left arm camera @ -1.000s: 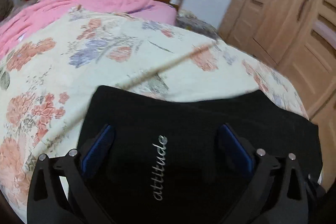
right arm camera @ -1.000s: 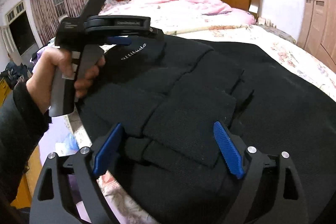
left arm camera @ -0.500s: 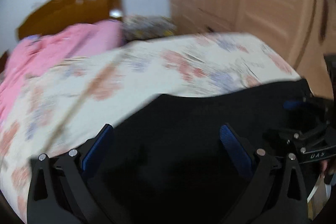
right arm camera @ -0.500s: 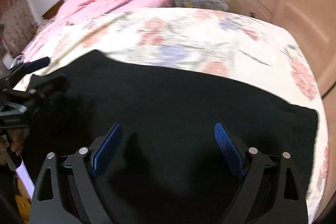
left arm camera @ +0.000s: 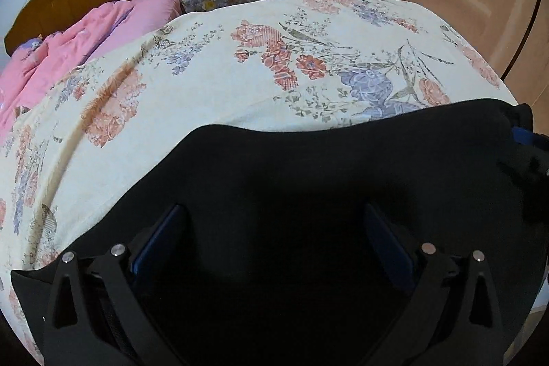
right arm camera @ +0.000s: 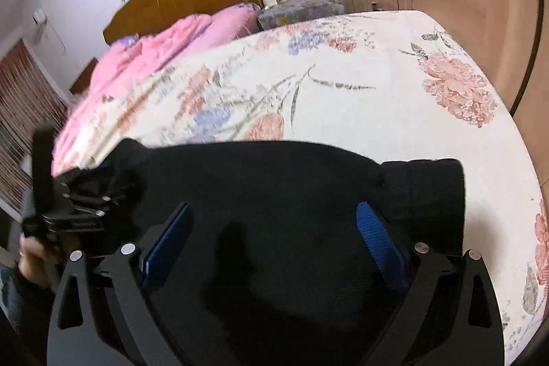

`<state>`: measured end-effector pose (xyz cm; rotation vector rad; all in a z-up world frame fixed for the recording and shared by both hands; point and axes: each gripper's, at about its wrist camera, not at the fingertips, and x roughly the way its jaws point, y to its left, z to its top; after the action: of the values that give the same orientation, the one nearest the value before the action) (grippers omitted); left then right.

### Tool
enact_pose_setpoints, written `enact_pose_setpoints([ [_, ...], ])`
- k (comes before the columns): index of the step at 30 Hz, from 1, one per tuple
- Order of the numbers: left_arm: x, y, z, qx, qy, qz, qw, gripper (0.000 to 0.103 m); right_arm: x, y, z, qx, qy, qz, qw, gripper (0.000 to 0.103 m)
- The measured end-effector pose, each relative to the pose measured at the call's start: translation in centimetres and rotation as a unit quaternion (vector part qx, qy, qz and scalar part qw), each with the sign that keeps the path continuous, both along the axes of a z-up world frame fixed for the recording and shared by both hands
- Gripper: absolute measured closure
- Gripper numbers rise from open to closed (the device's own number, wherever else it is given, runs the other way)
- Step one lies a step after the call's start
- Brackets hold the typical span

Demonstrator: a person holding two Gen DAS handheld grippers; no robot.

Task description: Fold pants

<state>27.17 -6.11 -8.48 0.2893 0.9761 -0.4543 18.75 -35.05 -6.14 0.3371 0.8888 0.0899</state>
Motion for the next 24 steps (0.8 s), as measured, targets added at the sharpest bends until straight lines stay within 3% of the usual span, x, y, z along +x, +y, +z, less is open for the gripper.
enact_pose_setpoints([
  [4,-0.1,0.2,-0.2,-0.002,-0.003,0.001,1.0,0.001,-4.5,-0.7,2.7,0.022,-0.064,-0.021,0.997,0.011],
  [8,-0.1,0.2,-0.2,-0.002,-0.005,0.002,1.0,0.001,-13.9,-2.4,3.6,0.071,-0.131,-0.054,0.987,0.009],
  [10,-0.1,0.2,-0.2,-0.002,-0.005,0.002,1.0,0.001,-17.2,-2.9,2.2,0.082,-0.116,-0.074,0.987,0.009],
  [13,-0.1,0.2,-0.2,-0.002,-0.005,0.002,1.0,0.001,-18.6,-3.2,-0.4,0.117,-0.077,-0.076,0.987,0.009],
  [16,-0.1,0.1,-0.3,0.0,-0.006,0.004,1.0,0.001,-18.0,-3.1,-2.5,0.144,-0.046,-0.072,0.986,0.008],
  [24,-0.1,0.1,-0.3,0.002,-0.009,0.005,0.9999,0.001,-14.4,-1.6,-2.6,0.157,-0.018,-0.053,0.986,0.006],
])
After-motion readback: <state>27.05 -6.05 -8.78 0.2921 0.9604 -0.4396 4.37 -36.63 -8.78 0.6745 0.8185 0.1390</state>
